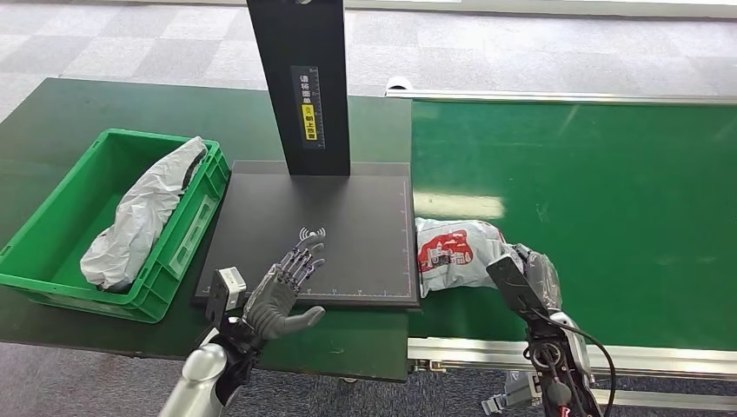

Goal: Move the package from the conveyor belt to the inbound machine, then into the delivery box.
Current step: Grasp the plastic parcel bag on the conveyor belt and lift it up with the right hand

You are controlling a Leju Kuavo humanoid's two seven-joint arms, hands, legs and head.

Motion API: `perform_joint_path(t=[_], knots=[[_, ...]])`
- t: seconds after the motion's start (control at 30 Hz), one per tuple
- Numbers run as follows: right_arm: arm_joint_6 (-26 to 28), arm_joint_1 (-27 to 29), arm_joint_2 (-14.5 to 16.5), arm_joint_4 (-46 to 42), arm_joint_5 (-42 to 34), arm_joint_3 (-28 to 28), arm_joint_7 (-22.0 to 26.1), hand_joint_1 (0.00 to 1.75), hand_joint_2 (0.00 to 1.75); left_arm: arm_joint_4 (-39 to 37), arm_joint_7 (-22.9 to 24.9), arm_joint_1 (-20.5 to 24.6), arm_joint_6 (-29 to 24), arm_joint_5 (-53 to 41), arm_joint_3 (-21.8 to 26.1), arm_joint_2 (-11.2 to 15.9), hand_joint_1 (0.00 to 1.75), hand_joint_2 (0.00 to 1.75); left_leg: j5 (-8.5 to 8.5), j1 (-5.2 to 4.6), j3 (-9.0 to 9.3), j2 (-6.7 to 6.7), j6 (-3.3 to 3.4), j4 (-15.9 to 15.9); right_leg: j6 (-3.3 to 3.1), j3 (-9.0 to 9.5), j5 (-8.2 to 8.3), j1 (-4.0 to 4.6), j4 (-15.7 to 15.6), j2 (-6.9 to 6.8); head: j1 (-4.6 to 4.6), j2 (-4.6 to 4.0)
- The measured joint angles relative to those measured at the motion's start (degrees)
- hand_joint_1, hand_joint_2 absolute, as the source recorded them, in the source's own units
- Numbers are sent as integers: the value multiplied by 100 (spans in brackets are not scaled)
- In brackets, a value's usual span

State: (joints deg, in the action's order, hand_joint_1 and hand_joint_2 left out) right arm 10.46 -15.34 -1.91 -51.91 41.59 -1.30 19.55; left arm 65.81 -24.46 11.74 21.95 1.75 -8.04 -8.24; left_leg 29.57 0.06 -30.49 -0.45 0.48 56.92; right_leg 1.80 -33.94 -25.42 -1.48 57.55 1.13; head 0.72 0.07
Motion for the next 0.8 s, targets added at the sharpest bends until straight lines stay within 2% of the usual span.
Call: perform_joint_path(t=[0.2,0.37,0.5,0.8], knots=[[175,164,53,-287,-256,-88,246,175,175,-20,-90,35,15,-17,2,0,0,175,0,0,-4,-8,0,0,0,-5,0,0,-1,-6,1,0],[774,384,168,-678,-624,-297,461,175,175,-63,-142,53,11,-28,2,-1,0,175,0,1,-10,-14,0,0,1,-9,-2,1,0,-11,1,0],[927,481,219,-870,-679,-411,493,175,175,-69,-149,59,2,-29,1,-2,0,175,0,0,-10,-11,0,0,1,-10,-2,0,0,-10,1,0],[2118,818,383,-1637,-1718,-745,1191,175,175,-109,-152,88,-79,30,-61,-2,0,175,0,0,-14,-16,0,0,1,-14,-2,0,-1,-15,0,0]])
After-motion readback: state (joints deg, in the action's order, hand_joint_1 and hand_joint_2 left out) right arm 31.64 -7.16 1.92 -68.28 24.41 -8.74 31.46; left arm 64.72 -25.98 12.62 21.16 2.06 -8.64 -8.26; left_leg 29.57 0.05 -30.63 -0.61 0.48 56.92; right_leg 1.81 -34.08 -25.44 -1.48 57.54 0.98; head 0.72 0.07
